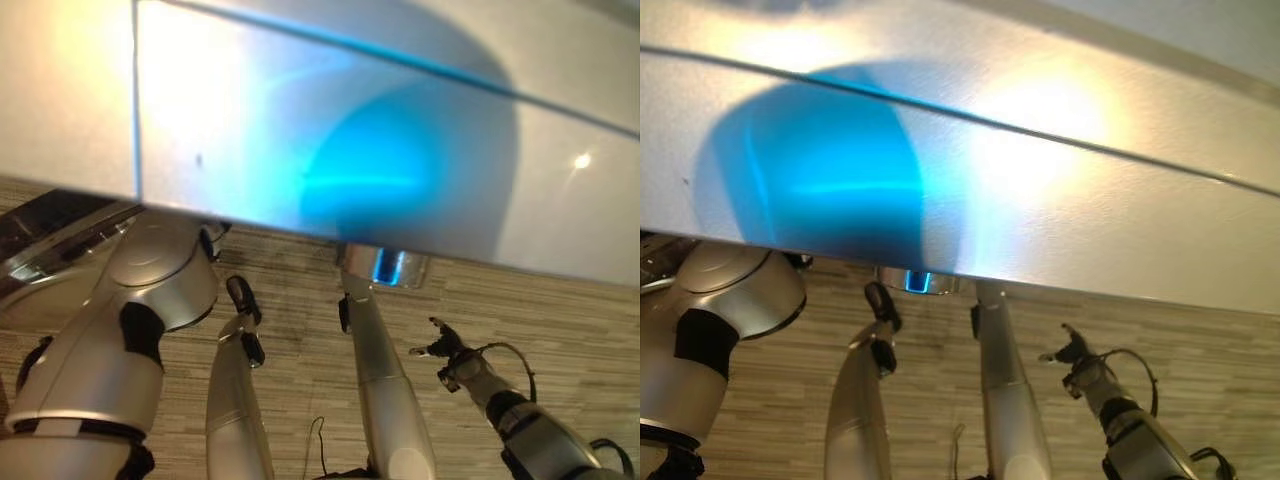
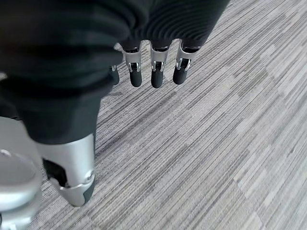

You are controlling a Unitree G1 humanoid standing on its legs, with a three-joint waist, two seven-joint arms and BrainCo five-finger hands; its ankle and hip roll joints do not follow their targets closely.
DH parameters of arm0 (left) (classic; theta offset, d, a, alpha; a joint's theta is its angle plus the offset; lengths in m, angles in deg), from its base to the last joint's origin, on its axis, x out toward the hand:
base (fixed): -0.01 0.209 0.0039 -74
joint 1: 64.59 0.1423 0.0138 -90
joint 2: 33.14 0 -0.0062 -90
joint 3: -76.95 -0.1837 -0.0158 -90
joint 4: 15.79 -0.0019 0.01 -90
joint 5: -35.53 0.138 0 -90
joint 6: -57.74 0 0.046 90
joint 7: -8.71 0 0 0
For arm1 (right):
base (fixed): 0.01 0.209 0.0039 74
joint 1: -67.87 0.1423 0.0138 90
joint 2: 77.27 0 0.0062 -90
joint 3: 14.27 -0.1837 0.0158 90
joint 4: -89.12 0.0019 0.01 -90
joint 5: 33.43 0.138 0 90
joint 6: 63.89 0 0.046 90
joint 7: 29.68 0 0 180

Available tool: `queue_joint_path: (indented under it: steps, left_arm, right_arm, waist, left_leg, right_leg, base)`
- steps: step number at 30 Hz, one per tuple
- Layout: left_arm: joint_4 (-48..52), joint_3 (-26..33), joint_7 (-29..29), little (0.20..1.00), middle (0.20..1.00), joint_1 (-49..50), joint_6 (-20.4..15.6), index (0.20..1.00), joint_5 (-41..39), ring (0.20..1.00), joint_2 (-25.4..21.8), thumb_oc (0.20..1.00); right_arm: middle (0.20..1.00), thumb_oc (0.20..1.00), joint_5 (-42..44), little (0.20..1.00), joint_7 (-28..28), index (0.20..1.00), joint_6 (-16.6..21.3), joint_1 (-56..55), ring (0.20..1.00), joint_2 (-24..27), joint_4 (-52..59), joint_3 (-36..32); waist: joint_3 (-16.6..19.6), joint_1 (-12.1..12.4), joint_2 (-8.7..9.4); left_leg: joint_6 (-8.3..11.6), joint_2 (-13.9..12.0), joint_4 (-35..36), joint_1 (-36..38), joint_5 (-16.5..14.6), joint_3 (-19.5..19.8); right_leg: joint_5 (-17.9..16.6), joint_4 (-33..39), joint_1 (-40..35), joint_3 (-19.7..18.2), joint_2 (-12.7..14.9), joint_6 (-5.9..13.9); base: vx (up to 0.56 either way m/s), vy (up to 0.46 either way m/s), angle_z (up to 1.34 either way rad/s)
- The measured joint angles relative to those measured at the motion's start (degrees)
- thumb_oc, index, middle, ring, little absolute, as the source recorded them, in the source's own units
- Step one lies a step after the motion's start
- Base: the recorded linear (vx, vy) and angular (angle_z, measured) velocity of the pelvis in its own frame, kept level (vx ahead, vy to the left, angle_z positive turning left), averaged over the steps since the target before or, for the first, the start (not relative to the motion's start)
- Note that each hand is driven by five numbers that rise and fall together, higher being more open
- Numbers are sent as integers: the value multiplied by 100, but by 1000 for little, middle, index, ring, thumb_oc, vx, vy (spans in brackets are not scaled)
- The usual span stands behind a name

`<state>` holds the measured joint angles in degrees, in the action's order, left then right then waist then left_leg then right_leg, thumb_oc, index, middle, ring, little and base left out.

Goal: Grab the laundry basket,head to the washer,open it,put in the laundry and shut it.

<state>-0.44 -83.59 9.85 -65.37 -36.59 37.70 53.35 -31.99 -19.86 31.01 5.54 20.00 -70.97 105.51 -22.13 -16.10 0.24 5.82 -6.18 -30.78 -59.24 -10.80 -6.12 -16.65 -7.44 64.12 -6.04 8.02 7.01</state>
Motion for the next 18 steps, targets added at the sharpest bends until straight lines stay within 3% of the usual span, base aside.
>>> queue_joint_path:
  steps: [1, 3, 4, 5, 7, 8, 10, 11, 12, 13, 15, 16, 18]
  left_arm:
    - [227, 10, 509, 1000, 1000, -181, 141, 1000, 505, 1000, 25, 1000]
    - [429, 3, 907, 1000, 1000, -314, 148, 1000, 724, 1000, 13, 1000]
    - [434, -385, 1089, 1000, 1000, -336, 146, 1000, 1709, 1000, -175, 1000]
    - [433, -452, 1087, 1000, 1000, -306, 171, 1000, 1973, 1000, -308, 1000]
    - [848, -275, 1379, 1000, 1000, 215, 140, 1000, 2930, 1000, -1094, 1000]
    - [831, -453, 1356, 1000, 1000, 400, 174, 1000, 3204, 1000, -1134, 1000]
    - [607, -209, 1369, 1000, 1000, 298, 197, 1000, 3250, 1000, -953, 1000]
    - [669, -80, 1378, 1000, 1000, 283, 208, 1000, 3190, 1000, -942, 1000]
    - [1034, 172, 1446, 1000, 1000, 361, 226, 1000, 3166, 1000, -911, 1000]
    - [1034, 170, 1472, 1000, 1000, 366, 204, 1000, 3163, 1000, -913, 1000]
    - [1424, 696, 1479, 1000, 1000, 621, 239, 1000, 2862, 1000, -858, 1000]
    - [1537, 780, 1373, 1000, 1000, 751, 141, 1000, 2271, 1000, -738, 1000]
    - [2065, 1069, 1126, 1000, 1000, 1124, 67, 1000, 1538, 1000, -690, 1000]
  right_arm:
    - [1000, 1000, 9, 1000, 44, 1000, 124, 10, 1000, 11, 67, 67]
    - [1000, 1000, 6, 1000, 105, 1000, 223, -19, 1000, 0, 95, 74]
    - [1000, 1000, -3, 1000, 133, 1000, 350, -54, 1000, 46, 256, 67]
    - [1000, 1000, -4, 1000, 145, 1000, 377, -58, 1000, 71, 353, 66]
    - [1000, 1000, -28, 1000, 161, 1000, 493, -37, 1000, 50, 301, -115]
    - [1000, 1000, -10, 1000, 284, 1000, 484, -200, 1000, 91, 428, -100]
    - [1000, 1000, -7, 1000, 394, 1000, 503, -640, 1000, 141, 434, -62]
    - [1000, 1000, -7, 1000, 364, 1000, 491, -726, 1000, 143, 430, -71]
    - [1000, 1000, -5, 1000, 366, 1000, 479, -959, 1000, 167, 433, -100]
    - [1000, 1000, -5, 1000, 365, 1000, 463, -978, 1000, 145, 422, -100]
    - [1000, 1000, 1, 1000, 393, 1000, 405, -1114, 1000, 132, 698, -253]
    - [1000, 1000, 3, 1000, 373, 1000, 411, -1066, 1000, 66, 697, -322]
    - [1000, 1000, 6, 1000, 370, 1000, 356, -1008, 1000, 35, 635, -330]
  waist:
    - [4, -53, 15]
    - [3, -59, 25]
    - [6, -149, 134]
    - [8, -244, 203]
    - [56, -297, 357]
    - [121, -378, 383]
    - [172, -396, 379]
    - [173, -361, 379]
    - [171, -269, 376]
    - [171, -239, 376]
    - [176, -216, 286]
    - [179, -132, 274]
    - [166, -41, 203]
  left_leg:
    - [2, -34, -72, -130, -10, -51]
    - [6, -38, -106, -290, -12, -52]
    - [-33, -46, -151, -323, -19, -180]
    - [-81, -76, -254, -322, -78, -255]
    - [-117, -232, -470, -242, -273, -398]
    - [-119, -296, -556, -214, -352, -425]
    - [-78, -362, -432, -226, -314, -365]
    - [-63, -372, -406, -237, -267, -344]
    - [-58, -364, -391, -234, -270, -329]
    - [-59, -361, -361, -226, -263, -314]
    - [21, -267, -165, -154, -151, -212]
    - [56, -127, 116, 7, 32, -223]
    - [75, -78, 350, 239, 111, -254]
  right_leg:
    - [-3, 20, 91, -13, 4, 23]
    - [-17, 102, 164, -37, 17, 44]
    - [-56, 170, 184, -207, 25, 105]
    - [-51, 164, 182, -266, 9, 121]
    - [36, 53, 163, -304, -52, 165]
    - [44, 6, 161, -284, -111, 182]
    - [172, 60, 164, -270, -188, 338]
    - [146, 56, 176, -272, -206, 309]
    - [-62, 22, 190, -264, -194, 126]
    - [-59, 26, 182, -251, -196, 115]
    - [16, -120, 200, -111, -118, 36]
    - [23, -152, 163, -90, -30, 13]
    - [32, -146, 60, -108, 23, 2]
  base:
    - [65, 8, 5]
    - [52, 18, 6]
    - [45, -45, -7]
    - [51, -58, -24]
    - [16, -49, -48]
    - [4, -9, -38]
    - [-14, -68, -9]
    - [-127, -180, 7]
    - [-111, -108, 9]
    - [-132, -130, 17]
    - [-36, -24, 27]
    - [-35, 1, 31]
    - [39, 37, 16]
